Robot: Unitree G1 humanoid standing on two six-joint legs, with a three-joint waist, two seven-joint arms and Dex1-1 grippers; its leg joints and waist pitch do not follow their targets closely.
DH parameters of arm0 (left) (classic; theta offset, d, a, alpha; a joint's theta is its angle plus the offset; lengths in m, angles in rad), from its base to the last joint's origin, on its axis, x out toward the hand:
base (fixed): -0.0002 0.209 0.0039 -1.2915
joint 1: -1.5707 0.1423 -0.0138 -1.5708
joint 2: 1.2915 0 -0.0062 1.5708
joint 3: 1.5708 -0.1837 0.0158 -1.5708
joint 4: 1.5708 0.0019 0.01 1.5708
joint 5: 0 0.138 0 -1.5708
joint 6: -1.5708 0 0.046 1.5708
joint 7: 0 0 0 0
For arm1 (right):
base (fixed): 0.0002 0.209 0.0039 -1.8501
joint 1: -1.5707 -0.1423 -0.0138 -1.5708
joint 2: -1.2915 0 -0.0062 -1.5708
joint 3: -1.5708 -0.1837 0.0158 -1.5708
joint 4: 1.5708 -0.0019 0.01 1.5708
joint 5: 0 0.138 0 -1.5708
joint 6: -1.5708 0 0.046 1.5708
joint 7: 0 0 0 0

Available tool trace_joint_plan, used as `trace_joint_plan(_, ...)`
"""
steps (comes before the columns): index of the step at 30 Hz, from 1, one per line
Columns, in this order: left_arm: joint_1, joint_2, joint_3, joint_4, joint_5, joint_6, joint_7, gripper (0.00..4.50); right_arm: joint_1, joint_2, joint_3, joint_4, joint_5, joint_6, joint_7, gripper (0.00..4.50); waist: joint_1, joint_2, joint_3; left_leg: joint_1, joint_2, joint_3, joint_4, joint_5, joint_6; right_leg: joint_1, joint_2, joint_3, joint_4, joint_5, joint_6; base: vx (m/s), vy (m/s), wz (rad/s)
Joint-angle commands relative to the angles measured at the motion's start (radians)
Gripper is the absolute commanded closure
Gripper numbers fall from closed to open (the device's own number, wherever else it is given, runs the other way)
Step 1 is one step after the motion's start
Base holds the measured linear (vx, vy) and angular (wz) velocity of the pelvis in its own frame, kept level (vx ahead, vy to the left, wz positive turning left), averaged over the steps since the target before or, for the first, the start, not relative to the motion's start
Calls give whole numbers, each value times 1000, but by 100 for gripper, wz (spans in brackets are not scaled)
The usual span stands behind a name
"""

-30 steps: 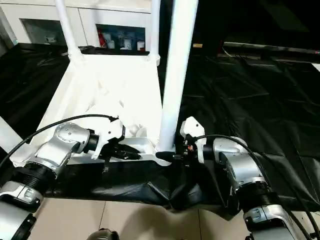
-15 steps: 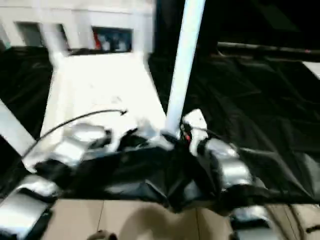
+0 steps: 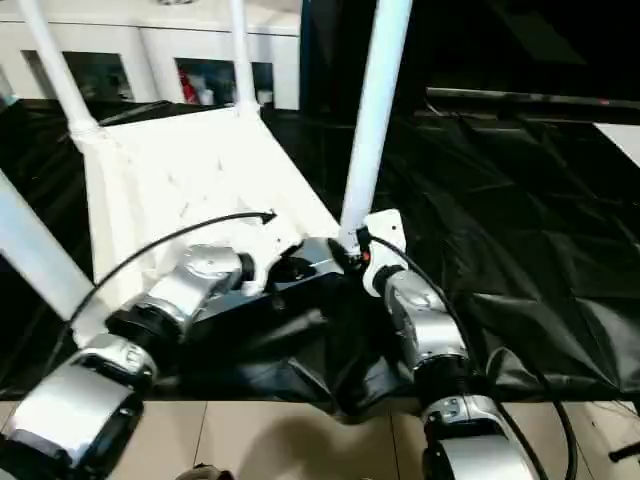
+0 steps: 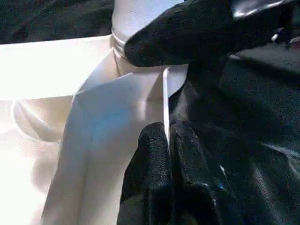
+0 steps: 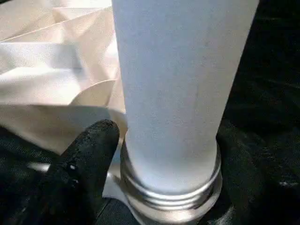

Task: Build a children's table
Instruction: Rotate leg to tighten

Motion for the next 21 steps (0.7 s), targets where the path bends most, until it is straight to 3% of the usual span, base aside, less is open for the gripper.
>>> trace_joint_plan(1,11,-12,-16,-86,-47,-60,-95,450,18,-8,96,-73,37,11,200,82,4,-15,-69,20,22,-18,-70,-327,21,42,-53,35,-92,-299,-181,0,0,0)
trace_joint_plan(3,33,18,-22,-121,-60,-66,-162,450,38,-57,113,-116,55,21,298,82,6,-13,-71,17,24,-15,-67,-279,45,41,-52,36,-82,-227,-203,0,0,0)
trace_joint_plan(5,48,41,-29,-147,-70,-73,-215,450,50,-90,122,-142,65,26,356,82,10,-13,-72,19,24,-14,-65,-266,49,43,-50,33,-79,-210,-214,0,0,0)
trace_joint_plan(9,118,138,-41,-287,-140,-47,-432,450,79,-204,138,-218,92,52,561,82,21,-10,-80,16,31,-8,-58,-185,83,45,-45,32,-55,-55,-266,0,0,0)
trace_joint_plan(11,131,161,-44,-320,-145,-31,-463,450,82,-226,145,-227,90,54,591,82,22,-7,-78,19,32,-6,-56,-183,92,39,-44,32,-53,-35,-279,0,0,0)
trace_joint_plan(14,150,191,-42,-365,-150,-11,-502,450,84,-254,158,-233,80,51,625,82,36,-4,-76,26,37,-5,-58,-210,71,32,-47,33,-57,-81,-282,0,0,0)
trace_joint_plan(16,156,200,-40,-376,-153,-9,-504,450,82,-262,170,-219,59,35,626,82,34,-4,-71,25,35,-6,-64,-268,41,30,-48,34,-64,-160,-263,0,0,0)
trace_joint_plan(19,159,205,-39,-380,-153,-8,-501,450,79,-256,175,-210,51,27,617,96,28,-9,-69,23,33,-10,-68,-300,16,32,-52,35,-70,-231,-232,0,0,0)
trace_joint_plan(21,165,209,-35,-393,-155,0,-499,450,81,-252,178,-219,57,40,621,106,28,-9,-71,23,33,-10,-67,-289,14,31,-51,36,-71,-227,-224,0,0,0)
